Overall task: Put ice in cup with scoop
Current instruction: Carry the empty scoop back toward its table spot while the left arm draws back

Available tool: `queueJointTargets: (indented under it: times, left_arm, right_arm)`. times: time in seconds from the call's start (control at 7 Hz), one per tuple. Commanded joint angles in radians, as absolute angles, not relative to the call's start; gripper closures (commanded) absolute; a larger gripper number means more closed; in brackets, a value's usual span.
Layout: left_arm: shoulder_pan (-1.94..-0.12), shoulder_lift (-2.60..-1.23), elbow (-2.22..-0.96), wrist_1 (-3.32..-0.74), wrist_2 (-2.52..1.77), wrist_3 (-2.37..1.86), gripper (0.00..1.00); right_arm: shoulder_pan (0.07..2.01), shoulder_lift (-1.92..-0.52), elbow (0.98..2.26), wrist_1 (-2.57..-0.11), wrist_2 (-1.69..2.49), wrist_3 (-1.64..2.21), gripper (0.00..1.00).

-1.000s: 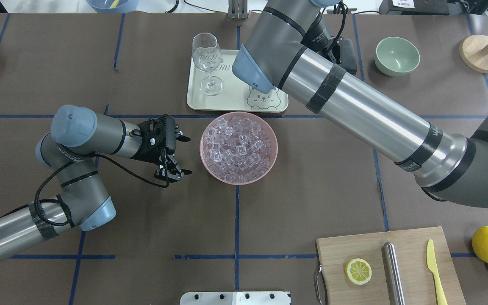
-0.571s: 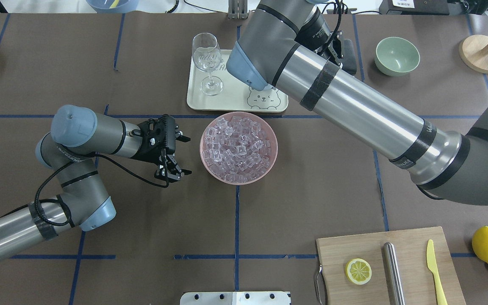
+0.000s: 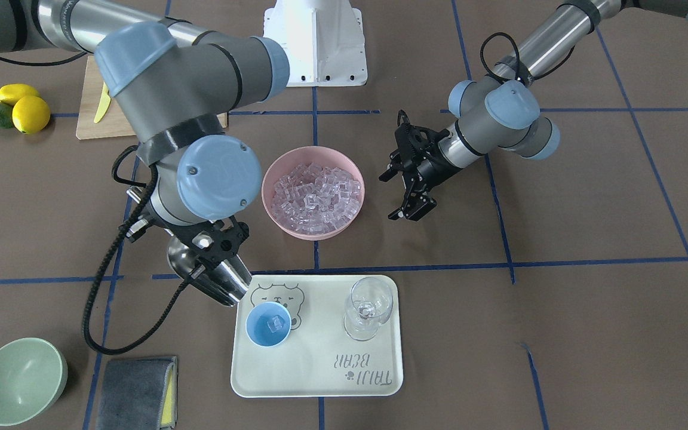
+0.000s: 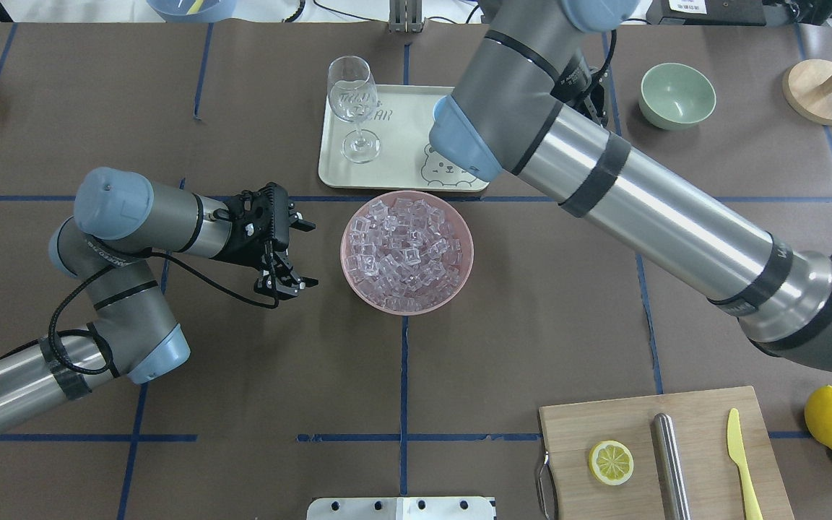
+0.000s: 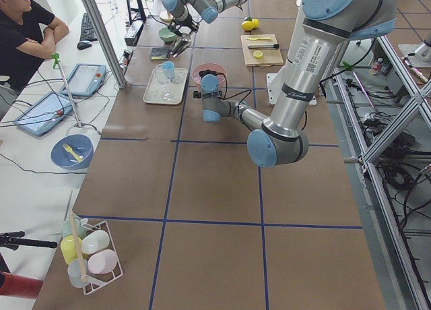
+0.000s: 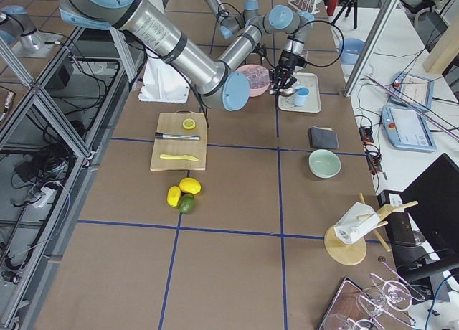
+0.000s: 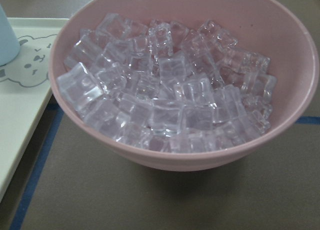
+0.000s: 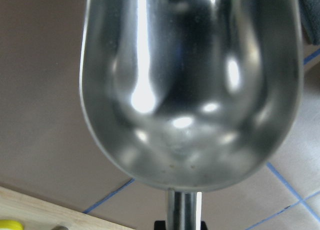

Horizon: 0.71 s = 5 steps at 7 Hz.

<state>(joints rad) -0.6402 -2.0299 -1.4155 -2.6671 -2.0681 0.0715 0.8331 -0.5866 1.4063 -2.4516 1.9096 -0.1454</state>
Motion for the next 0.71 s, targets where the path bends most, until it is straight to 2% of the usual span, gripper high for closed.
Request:
queueJointTargets:
  times: [0.0,0.14,0.29,0.57]
  left_arm:
    - [-0.653,-1.988,-1.475,-2.668,-2.071,0.071,0.00]
    - [-0.655,-1.950,-1.527,-2.666,-2.072,0.069,0.00]
    - [-0.660,-1.939,-1.548,-2.663,-2.069,0.071,0.00]
    - [-0.675,-1.939,-1.554,-2.661,-2.069,0.071,0.00]
  right_arm:
    - [0.836,-0.846,1.782,-2.441,1.962,0.097,1.00]
    - [0.842,-0.920,1.878,-2.416,1.989,0.167,1.00]
    - [0.832,-1.039,1.976,-2.304,2.012,0.424,1.00]
    - [0.828,-1.231,2.006,-1.989,2.078,0.691,1.00]
